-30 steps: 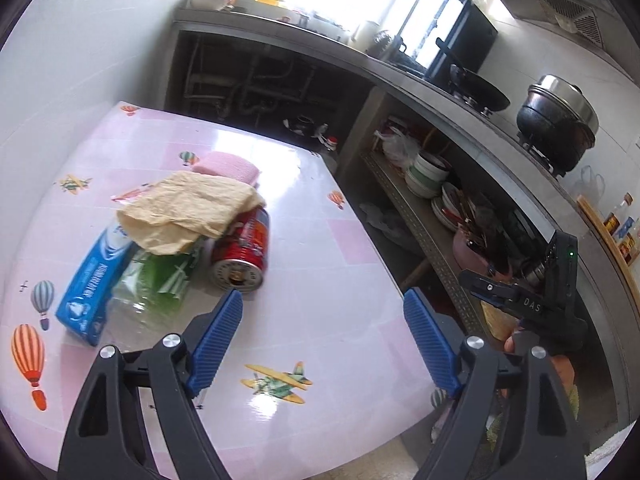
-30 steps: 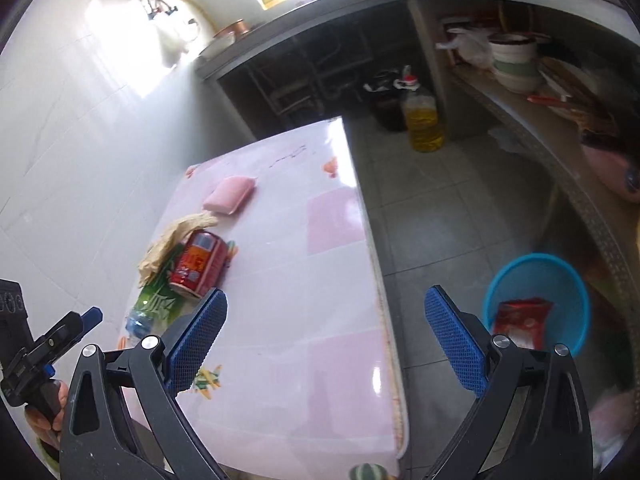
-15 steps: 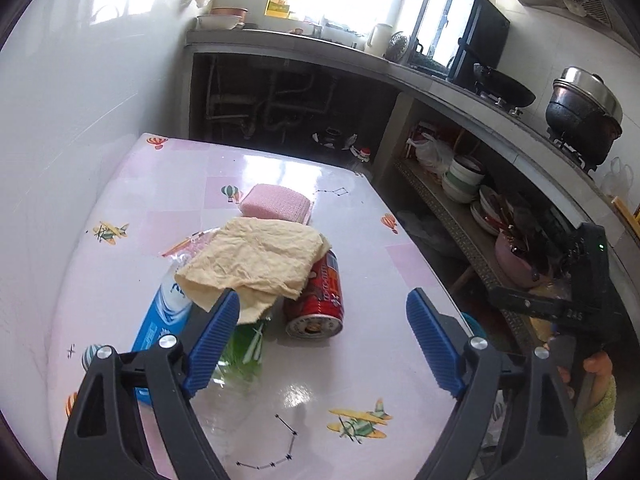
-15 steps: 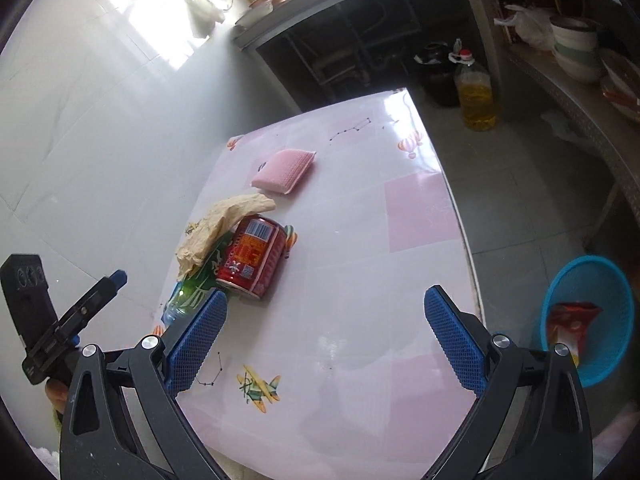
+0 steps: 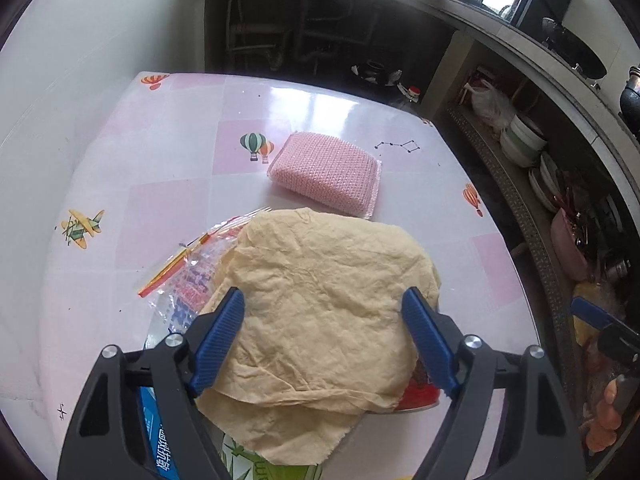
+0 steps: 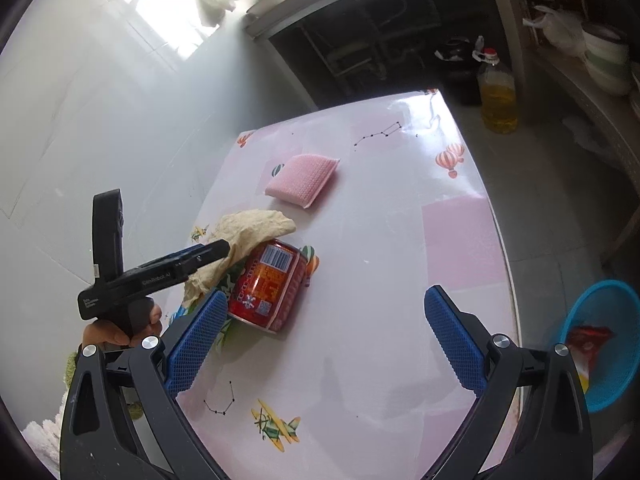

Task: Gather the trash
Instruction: 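Grasp the tan paper towel with the left tool and lift it, then grasp the clear plastic bag with the right tool while the left tool holds the towel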

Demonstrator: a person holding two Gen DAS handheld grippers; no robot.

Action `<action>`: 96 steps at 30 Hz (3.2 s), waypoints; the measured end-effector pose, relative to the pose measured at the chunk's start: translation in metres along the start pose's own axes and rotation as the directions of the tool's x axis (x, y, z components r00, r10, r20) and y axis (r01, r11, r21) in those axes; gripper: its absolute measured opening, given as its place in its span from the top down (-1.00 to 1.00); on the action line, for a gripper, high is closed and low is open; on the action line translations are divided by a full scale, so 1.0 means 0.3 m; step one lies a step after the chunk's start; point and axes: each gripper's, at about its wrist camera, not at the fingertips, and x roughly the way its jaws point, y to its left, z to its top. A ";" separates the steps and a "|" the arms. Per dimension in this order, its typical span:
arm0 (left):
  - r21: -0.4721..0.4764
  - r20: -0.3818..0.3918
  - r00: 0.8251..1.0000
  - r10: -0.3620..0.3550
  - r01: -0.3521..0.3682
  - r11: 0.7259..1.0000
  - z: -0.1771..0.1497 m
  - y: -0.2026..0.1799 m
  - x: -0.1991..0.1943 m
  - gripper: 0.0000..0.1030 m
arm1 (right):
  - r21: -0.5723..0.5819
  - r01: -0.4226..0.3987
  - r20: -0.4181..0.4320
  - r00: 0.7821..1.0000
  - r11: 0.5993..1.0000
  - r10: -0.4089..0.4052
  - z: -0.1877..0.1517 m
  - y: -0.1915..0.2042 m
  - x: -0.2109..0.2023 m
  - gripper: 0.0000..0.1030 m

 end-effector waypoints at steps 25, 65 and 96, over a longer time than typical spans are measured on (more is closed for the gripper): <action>-0.020 0.228 0.952 -0.204 0.214 0.977 -0.002 0.062 -0.252 0.86 | -0.014 0.037 -0.044 0.998 0.999 -0.038 0.059 0.009 0.114 -0.85; -0.342 0.317 0.939 0.135 -0.020 0.939 -0.175 0.332 -0.321 0.87 | 0.113 -0.280 -0.616 0.733 0.953 0.288 0.295 0.425 0.975 -0.37; -0.324 0.479 0.856 0.195 -0.035 0.945 -0.183 0.265 -0.601 0.87 | 0.364 -0.524 -0.289 0.722 0.770 0.628 0.253 0.254 0.567 0.88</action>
